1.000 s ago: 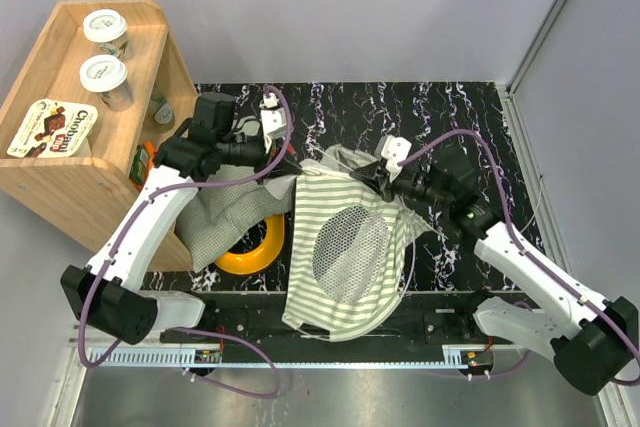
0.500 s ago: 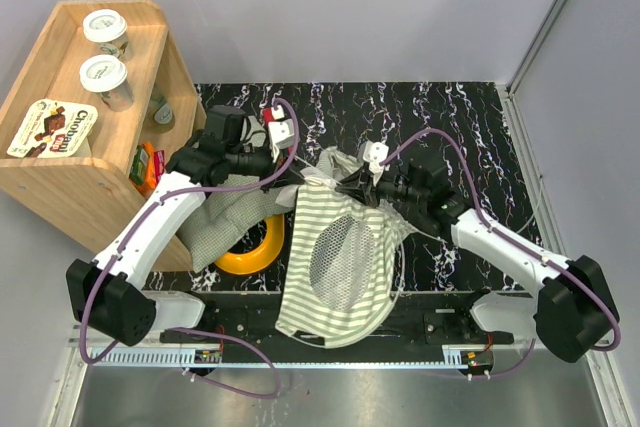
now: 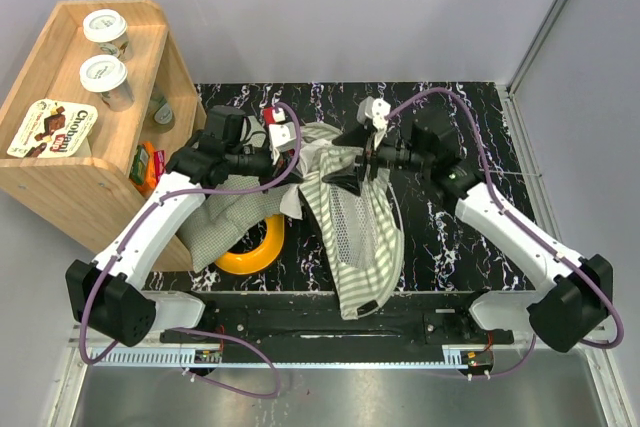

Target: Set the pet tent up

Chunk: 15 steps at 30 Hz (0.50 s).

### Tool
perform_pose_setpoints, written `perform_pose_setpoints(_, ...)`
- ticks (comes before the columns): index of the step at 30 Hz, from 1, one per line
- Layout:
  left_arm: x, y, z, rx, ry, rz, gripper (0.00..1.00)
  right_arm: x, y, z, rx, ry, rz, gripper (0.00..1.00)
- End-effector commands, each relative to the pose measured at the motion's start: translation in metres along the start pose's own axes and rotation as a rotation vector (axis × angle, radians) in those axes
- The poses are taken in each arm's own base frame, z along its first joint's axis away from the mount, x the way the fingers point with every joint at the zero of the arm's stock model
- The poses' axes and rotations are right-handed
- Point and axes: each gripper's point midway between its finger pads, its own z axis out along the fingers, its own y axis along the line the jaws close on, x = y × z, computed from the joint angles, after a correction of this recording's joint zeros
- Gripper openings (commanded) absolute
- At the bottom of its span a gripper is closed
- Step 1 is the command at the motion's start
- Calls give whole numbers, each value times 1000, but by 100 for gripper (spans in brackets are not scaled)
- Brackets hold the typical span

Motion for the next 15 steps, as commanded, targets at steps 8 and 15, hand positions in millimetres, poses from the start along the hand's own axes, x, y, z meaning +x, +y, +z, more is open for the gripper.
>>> perform_pose_setpoints(8,-19,3,-10,-37,-36,106,0,-58,-13,-3,68,25,87,98)
perform_pose_setpoints(15,-18,2,-13,-54,-29,113,0,-70,-48,10,113,207,69,72)
